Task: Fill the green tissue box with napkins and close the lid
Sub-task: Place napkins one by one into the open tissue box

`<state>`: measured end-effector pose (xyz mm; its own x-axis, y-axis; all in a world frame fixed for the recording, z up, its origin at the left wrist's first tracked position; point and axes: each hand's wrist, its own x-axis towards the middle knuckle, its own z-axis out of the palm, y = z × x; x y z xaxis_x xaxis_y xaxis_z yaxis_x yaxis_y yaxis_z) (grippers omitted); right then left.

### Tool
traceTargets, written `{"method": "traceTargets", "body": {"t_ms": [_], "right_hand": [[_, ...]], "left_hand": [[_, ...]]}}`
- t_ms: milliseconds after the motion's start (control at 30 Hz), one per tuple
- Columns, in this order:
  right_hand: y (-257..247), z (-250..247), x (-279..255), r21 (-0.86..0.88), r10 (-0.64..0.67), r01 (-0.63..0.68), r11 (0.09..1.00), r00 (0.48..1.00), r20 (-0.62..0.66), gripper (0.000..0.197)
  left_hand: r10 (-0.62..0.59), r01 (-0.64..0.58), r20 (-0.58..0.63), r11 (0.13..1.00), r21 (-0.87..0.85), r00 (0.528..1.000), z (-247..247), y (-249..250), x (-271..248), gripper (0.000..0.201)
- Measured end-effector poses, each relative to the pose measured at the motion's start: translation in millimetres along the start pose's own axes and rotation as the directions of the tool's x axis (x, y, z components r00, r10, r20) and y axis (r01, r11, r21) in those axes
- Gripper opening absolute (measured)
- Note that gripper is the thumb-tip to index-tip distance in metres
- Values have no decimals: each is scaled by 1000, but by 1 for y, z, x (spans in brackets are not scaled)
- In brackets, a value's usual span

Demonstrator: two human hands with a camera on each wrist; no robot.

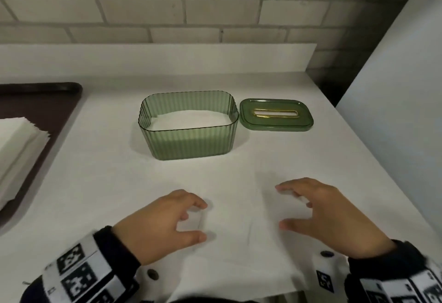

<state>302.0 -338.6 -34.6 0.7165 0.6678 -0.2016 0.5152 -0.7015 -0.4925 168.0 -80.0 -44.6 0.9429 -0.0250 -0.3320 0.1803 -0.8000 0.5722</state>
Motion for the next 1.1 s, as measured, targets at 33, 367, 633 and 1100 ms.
{"method": "traceTargets", "body": {"t_ms": [33,367,633,1100], "right_hand": [[3,1,-4,-5,18,-17,1000,1000,11,61],[8,17,-30,-82,54,-41,996,984,169,80],[9,22,-38,-58,28,-22,998,994,106,79],[12,22,-39,-74,-4,13,997,993,120,77]], "left_hand": [[32,-33,17,998,51,999,4,3,6,68],[34,-55,54,894,445,998,8,22,52,79],[14,-54,107,925,376,994,3,22,65,46],[120,-87,-185,980,179,975,-38,33,32,9]]}}
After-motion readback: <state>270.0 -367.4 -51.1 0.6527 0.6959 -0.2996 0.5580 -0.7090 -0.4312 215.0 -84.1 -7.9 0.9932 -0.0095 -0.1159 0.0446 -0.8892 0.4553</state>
